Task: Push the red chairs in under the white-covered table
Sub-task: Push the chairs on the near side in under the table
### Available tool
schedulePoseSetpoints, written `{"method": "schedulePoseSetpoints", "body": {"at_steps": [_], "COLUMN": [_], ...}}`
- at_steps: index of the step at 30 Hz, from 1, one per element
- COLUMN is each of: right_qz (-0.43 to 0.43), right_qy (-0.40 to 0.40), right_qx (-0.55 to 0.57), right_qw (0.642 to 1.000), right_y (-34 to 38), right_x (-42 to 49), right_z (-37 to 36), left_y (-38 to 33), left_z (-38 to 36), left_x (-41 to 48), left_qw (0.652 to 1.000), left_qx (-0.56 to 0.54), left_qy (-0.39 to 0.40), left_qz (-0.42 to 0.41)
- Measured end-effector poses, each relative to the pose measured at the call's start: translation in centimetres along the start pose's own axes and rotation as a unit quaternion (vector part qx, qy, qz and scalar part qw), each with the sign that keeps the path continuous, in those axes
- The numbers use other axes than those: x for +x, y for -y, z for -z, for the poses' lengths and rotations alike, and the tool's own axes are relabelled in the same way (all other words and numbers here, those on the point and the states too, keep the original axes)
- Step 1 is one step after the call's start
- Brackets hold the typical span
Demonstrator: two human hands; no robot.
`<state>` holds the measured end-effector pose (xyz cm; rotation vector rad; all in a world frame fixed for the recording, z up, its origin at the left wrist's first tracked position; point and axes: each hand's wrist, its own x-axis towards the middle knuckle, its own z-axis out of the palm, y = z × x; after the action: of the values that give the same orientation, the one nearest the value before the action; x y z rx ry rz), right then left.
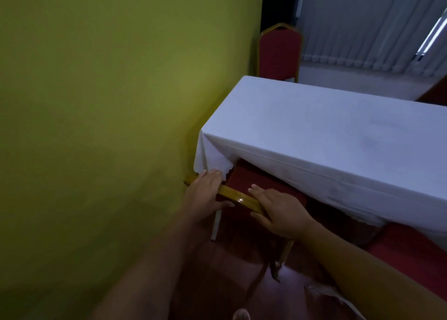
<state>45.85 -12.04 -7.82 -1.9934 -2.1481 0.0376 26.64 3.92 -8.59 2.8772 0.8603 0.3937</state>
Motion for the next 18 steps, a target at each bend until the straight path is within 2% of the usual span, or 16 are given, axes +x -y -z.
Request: {"method": "schedulePoseSetpoints", "body": {"at_steps": [2, 4, 6, 8, 13, 18], "right_qz": [-0.035, -0.108, -0.209, -0.263, -0.230, -0.222], "right_qy": [-0.018, -0.042, -0.082, -0.104, -0.089, -0.074], "right_qx": [-0.008, 0.017, 0.064, 0.081, 0.060, 0.041], "right_qw": [0.999, 0.993, 0.972, 0.956, 0.967, 0.971], "right_y": [0.3, 1.8, 3.3, 4.0, 3.0, 0.6], "right_x": [-0.2, -0.2, 0.1, 0.5, 0.5, -0.1], "right_z": [-0.1, -0.7, -1.4, -1.6, -1.3, -1.1], "left_y": [0.2, 0.4, 0.7, 1.0, 1.6, -0.3], "left_z": [0.3, 0.4, 0.3, 0.2, -0.1, -0.5], "left_x": [0.9, 1.2, 1.3, 1.4, 1.7, 2.6], "left_qw": [1.000, 0.999, 0.998, 0.998, 0.999, 0.998], "left_qx": [-0.014, -0.044, -0.063, -0.061, 0.009, 0.021], "left_qy": [0.010, 0.001, -0.019, -0.022, -0.032, -0.059], "left_qz": [-0.001, 0.000, -0.018, -0.026, -0.017, -0.026]}}
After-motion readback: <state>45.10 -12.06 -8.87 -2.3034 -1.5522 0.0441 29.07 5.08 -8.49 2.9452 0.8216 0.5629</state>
